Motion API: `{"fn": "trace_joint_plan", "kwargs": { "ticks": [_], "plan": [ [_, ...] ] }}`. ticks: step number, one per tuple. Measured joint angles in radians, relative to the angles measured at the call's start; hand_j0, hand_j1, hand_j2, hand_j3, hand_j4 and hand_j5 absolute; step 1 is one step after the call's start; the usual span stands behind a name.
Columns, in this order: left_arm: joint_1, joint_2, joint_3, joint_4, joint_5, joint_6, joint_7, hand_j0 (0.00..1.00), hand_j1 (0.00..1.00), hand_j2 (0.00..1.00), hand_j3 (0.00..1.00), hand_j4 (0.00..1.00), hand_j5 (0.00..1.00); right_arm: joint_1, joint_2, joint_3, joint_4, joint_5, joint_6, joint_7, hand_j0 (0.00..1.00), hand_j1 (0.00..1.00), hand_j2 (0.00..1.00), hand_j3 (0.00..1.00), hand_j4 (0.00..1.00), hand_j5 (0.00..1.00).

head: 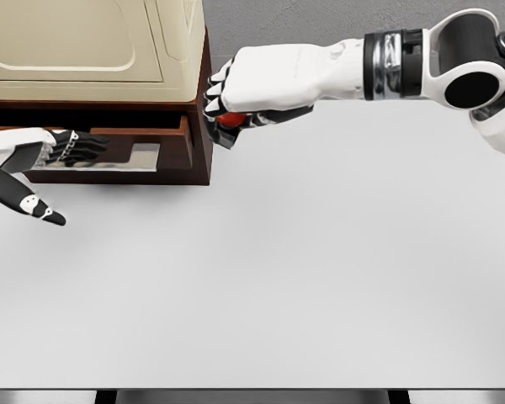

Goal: Open the cabinet drawer with left arm, and place a switch into the drawer with right arm

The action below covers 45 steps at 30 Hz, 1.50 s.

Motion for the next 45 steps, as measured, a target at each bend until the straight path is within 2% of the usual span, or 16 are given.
{"fn": "trace_joint_plan", "kwargs": {
  "ticks": [11,22,45],
  "plan": [
    [0.008,0.012,0.004,-0.001,0.023,0.001,-0.043,1.00,1.00,1.00,1.00,1.00,1.00,-0.031,0.060,0.023,-0.002,-0.002,0.064,0.000,0.49,0.49,0.49,0.49,0.49,0.49],
    [0.015,0.015,0.006,-0.001,0.043,0.001,-0.052,1.00,1.00,1.00,1.00,1.00,1.00,-0.044,0.060,0.035,-0.015,-0.006,0.065,0.000,0.49,0.49,0.49,0.49,0.49,0.49],
    [0.024,0.049,-0.004,0.004,0.137,0.008,-0.052,1.00,1.00,1.00,1.00,1.00,1.00,-0.052,0.065,0.040,-0.010,-0.010,0.086,0.000,0.49,0.49,0.49,0.49,0.49,0.49]
  ]
}}
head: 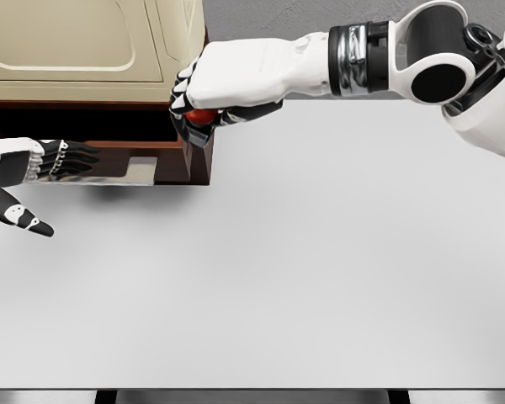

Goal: Open the cabinet drawer with left arm, and place a switch into the drawer with right arm

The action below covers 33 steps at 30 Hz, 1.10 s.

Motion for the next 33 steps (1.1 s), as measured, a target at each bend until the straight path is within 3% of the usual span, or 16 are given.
{"fn": "trace_joint_plan", "kwargs": {
  "ticks": [9,24,33],
  "plan": [
    [0.021,0.003,0.013,0.002,0.054,0.013,0.008,1.00,1.00,1.00,1.00,1.00,1.00,-0.009,0.042,0.002,0.023,-0.001,0.052,0.000,0.49,0.49,0.49,0.49,0.49,0.49],
    [0.052,0.023,0.021,0.000,0.159,0.024,0.004,1.00,1.00,1.00,1.00,1.00,1.00,-0.029,0.130,0.030,0.116,0.001,0.069,0.000,0.48,0.48,0.48,0.48,0.48,0.48],
    [0.052,0.026,0.021,0.002,0.159,0.024,0.004,1.00,1.00,1.00,1.00,1.00,1.00,-0.046,0.198,0.060,0.210,0.004,0.067,0.000,0.47,0.47,0.47,0.47,0.47,0.47]
  ]
}}
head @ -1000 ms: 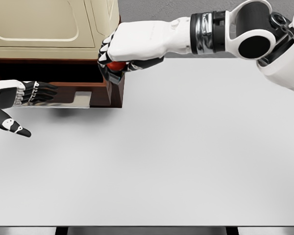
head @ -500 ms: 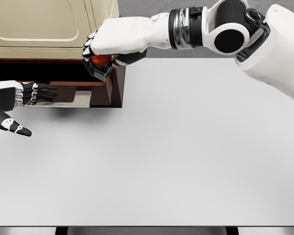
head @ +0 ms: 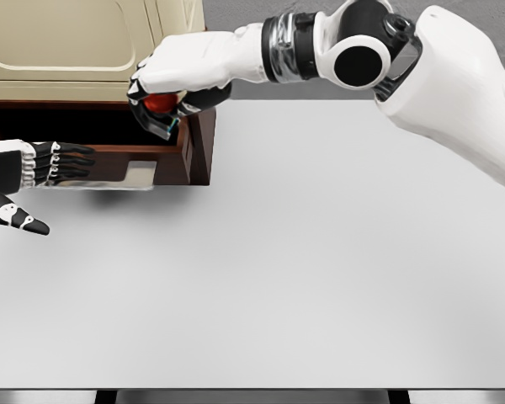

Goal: Open the cabinet drawer with left arm, and place a switch into the drawer with right arm

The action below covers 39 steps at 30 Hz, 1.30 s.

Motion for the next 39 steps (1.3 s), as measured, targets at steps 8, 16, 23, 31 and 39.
{"fn": "trace_joint_plan", "kwargs": {
  "ticks": [8,16,23,31,39],
  "plan": [
    [0.003,0.000,-0.001,0.001,0.022,0.004,0.002,1.00,1.00,1.00,1.00,1.00,1.00,-0.017,0.063,0.025,0.078,0.008,-0.004,0.000,0.46,0.46,0.46,0.46,0.46,0.46],
    [0.021,0.004,0.007,0.001,0.060,0.002,0.008,1.00,1.00,1.00,1.00,1.00,1.00,-0.026,0.102,0.045,0.155,0.022,-0.018,-0.001,0.46,0.46,0.46,0.46,0.46,0.46],
    [0.036,0.015,0.012,0.000,0.102,0.009,0.001,1.00,1.00,1.00,1.00,1.00,1.00,-0.026,0.116,0.055,0.189,0.033,-0.026,0.000,0.52,0.52,0.52,0.52,0.52,0.52],
    [0.036,0.020,0.011,0.001,0.122,0.022,-0.002,1.00,1.00,1.00,1.00,1.00,1.00,-0.025,0.118,0.057,0.215,0.036,-0.019,0.000,1.00,1.00,1.00,1.00,1.00,1.00],
    [0.036,0.022,0.008,0.002,0.123,0.029,-0.014,1.00,1.00,1.00,1.00,1.00,1.00,0.005,-0.021,0.049,0.050,0.047,-0.085,0.000,1.00,1.00,1.00,1.00,1.00,1.00]
  ]
}}
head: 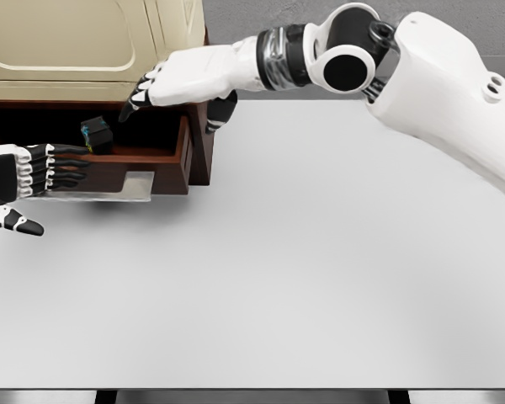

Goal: Open the cabinet drawer with left arm, and place a switch into the drawer with right arm

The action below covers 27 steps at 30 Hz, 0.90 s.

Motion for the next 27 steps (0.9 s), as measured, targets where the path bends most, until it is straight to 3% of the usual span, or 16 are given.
{"fn": "trace_joint_plan", "kwargs": {
  "ticks": [6,13,19,27],
  "plan": [
    [0.000,0.000,0.000,-0.001,-0.004,-0.003,0.007,1.00,1.00,1.00,1.00,1.00,1.00,0.101,-0.239,-0.092,-0.095,-0.003,-0.184,0.000,1.00,1.00,1.00,1.00,1.00,1.00],
    [0.001,-0.002,0.003,0.001,-0.026,0.001,0.009,1.00,1.00,1.00,1.00,1.00,1.00,0.169,-0.422,-0.192,-0.106,-0.002,-0.226,0.000,1.00,1.00,1.00,1.00,1.00,1.00],
    [-0.001,-0.002,0.004,0.002,-0.044,-0.002,0.009,1.00,1.00,1.00,1.00,1.00,1.00,0.224,-0.490,-0.203,-0.091,-0.001,-0.230,0.000,1.00,1.00,1.00,1.00,1.00,1.00],
    [-0.002,-0.006,-0.001,0.002,-0.093,-0.001,0.004,1.00,1.00,1.00,1.00,1.00,1.00,0.226,-0.507,-0.204,-0.050,-0.002,-0.230,0.000,1.00,1.00,1.00,1.00,1.00,1.00]
  ]
}}
